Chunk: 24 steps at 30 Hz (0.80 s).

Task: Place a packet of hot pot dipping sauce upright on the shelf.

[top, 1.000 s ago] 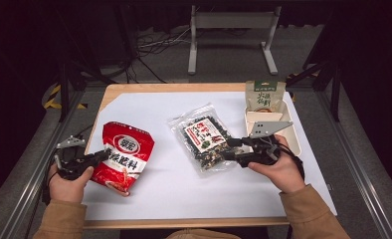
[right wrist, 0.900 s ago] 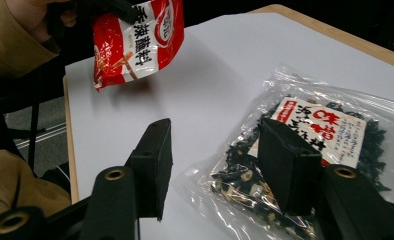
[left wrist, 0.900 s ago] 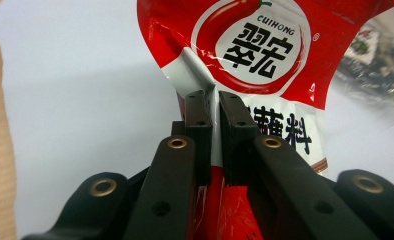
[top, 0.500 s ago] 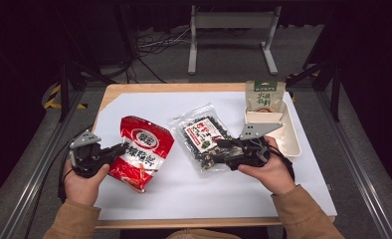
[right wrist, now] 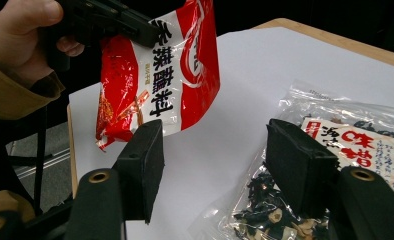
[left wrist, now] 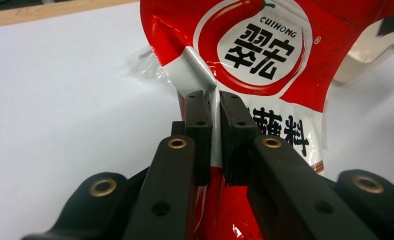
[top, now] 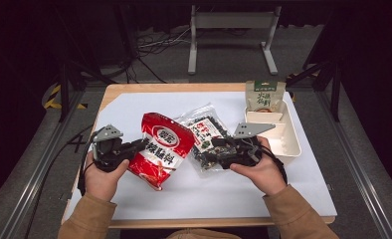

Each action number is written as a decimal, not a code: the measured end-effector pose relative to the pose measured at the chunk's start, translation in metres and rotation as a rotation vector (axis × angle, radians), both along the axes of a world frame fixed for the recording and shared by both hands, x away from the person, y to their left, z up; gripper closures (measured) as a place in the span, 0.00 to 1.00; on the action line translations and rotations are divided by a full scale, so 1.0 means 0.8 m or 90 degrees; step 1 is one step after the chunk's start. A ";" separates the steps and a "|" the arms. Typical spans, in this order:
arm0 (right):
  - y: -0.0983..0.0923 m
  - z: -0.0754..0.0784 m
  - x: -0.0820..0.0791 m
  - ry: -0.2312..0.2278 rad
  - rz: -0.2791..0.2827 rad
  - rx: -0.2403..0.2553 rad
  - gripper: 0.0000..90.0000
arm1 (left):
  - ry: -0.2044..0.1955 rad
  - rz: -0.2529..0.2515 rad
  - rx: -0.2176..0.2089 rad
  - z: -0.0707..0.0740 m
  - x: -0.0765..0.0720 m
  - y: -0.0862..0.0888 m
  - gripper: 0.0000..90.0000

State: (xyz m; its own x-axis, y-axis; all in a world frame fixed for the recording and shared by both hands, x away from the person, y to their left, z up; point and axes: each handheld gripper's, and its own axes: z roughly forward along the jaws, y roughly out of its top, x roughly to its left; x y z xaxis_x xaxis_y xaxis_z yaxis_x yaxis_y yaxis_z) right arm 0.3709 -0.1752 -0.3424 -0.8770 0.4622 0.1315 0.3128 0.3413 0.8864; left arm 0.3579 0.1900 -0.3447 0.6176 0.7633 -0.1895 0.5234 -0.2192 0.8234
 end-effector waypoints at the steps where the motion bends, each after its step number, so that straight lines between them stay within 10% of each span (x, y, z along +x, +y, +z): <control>1: 0.002 -0.002 0.001 0.003 0.000 0.001 0.45 | -0.003 -0.003 0.000 0.001 0.000 -0.002 0.94; 24: 0.039 -0.044 0.011 0.065 -0.003 0.071 0.48 | -0.032 -0.031 -0.048 -0.003 -0.010 -0.041 0.94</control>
